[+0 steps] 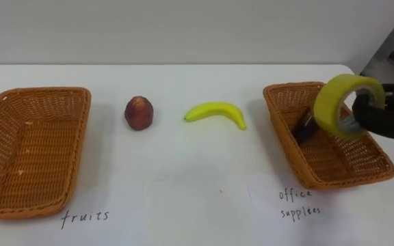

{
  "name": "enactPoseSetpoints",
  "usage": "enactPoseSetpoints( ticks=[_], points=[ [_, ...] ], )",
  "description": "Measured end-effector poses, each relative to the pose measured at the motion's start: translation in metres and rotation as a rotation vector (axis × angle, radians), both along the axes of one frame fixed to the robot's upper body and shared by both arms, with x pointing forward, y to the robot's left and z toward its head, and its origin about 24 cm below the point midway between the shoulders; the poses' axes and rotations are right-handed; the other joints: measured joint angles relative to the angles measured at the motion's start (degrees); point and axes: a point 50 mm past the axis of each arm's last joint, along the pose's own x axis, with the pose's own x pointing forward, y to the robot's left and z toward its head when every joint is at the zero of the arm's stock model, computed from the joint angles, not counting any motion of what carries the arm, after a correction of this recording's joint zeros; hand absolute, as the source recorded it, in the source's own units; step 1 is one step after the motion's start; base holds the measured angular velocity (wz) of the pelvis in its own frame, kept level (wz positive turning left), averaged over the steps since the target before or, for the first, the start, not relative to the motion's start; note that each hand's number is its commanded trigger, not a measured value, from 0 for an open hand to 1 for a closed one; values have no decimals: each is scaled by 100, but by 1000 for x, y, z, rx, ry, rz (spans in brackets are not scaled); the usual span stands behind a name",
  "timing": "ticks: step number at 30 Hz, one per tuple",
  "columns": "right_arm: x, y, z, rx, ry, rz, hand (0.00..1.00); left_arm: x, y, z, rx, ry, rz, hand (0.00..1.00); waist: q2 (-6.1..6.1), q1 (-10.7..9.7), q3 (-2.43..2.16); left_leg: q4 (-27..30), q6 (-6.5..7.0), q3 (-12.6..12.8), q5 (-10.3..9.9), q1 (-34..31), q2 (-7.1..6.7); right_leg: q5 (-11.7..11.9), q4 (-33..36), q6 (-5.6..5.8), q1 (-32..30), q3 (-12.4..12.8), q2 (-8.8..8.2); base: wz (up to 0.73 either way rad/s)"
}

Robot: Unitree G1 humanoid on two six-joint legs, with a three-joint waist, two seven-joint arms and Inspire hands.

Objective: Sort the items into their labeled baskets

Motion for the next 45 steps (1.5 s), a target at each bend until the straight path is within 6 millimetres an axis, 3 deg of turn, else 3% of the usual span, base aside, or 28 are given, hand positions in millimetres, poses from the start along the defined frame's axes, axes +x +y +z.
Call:
enactPoseSetpoints(
  ticks=[11, 22, 24, 25, 26, 32, 45],
  points=[
    [-9, -6, -17, 11, 75, -28, 100, -1, 0, 0, 2, 13, 6, 0, 8, -24, 1, 11, -28, 33, -20, -4, 34, 16, 1, -26, -22, 28, 45, -2],
    [-9, -6, -18, 5, 82, -30, 100, -1, 0, 0, 4, 14, 6, 0, 30, -8, -13, 10, -28, 33, -20, -4, 27, 17, 1, -27, -25, 42, 45, 0],
    [-9, -6, -19, -10, 92, -30, 37, -1, 0, 0, 7, 12, 5, 0, 49, -2, -22, 10, -28, 33, -19, -1, 26, 17, 0, -27, -20, 39, 44, 0],
    [-10, -6, -20, -13, 97, -30, 26, -1, 0, 0, 7, 11, 5, 0, 65, -1, -26, 11, -28, 33, -19, 2, 26, 17, 1, -27, -20, 39, 43, 0],
    [-11, -6, -21, -13, 100, -30, 0, -1, 0, 0, 7, 11, 5, 0, 83, 8, -32, 11, -28, 33, -19, 5, 26, 17, 1, -27, -20, 46, 43, 0],
    [-12, -7, -23, -22, 116, -34, 0, 0, 1, 1, 29, 1, 7, 0, 152, 21, -16, 9, -28, 30, -19, 6, 27, 17, 3, -27, -18, 46, 43, 0],
    [-13, -7, -25, -22, 125, -37, 0, 2, 2, 2, 40, -16, 4, 0, 151, 97, -9, 9, -28, 35, -20, 1, 23, 17, 9, -27, -19, 47, 46, 0]
  ],
)
